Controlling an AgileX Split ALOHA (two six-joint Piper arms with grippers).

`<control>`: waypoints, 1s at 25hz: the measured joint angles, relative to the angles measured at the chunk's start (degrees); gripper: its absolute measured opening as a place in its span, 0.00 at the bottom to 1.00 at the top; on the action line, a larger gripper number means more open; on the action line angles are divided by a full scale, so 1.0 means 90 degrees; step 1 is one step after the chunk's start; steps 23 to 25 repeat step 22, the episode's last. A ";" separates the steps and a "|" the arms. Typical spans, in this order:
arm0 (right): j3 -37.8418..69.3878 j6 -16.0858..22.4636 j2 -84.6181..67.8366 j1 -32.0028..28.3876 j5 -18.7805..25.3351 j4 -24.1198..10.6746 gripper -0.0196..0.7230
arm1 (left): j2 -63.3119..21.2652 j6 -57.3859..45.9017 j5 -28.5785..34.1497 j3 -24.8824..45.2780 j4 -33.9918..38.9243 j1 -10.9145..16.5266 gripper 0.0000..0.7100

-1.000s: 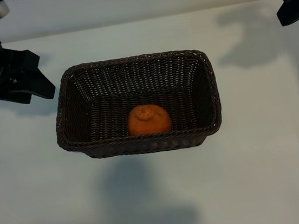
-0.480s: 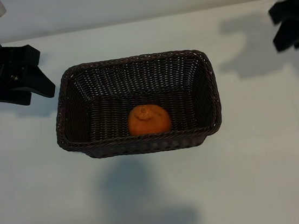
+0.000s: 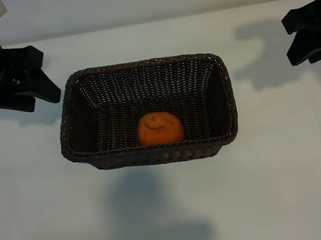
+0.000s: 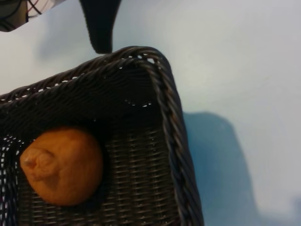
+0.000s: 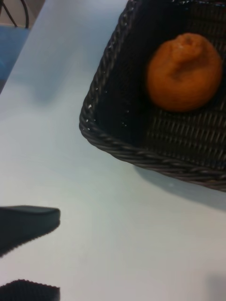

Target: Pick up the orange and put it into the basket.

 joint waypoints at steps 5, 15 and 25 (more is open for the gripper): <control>0.0000 0.0000 0.0000 0.0000 0.0014 0.0007 0.46 | 0.0000 0.0176 0.0000 0.0000 0.0038 0.0000 0.77; 0.0000 0.0000 0.0000 0.0000 0.0021 0.0012 0.46 | 0.0000 0.0204 0.0000 0.0000 0.0123 0.0000 0.77; 0.0000 0.0000 0.0000 0.0000 0.0028 0.0113 0.46 | 0.0000 0.0209 0.0000 0.0000 0.0131 0.0000 0.77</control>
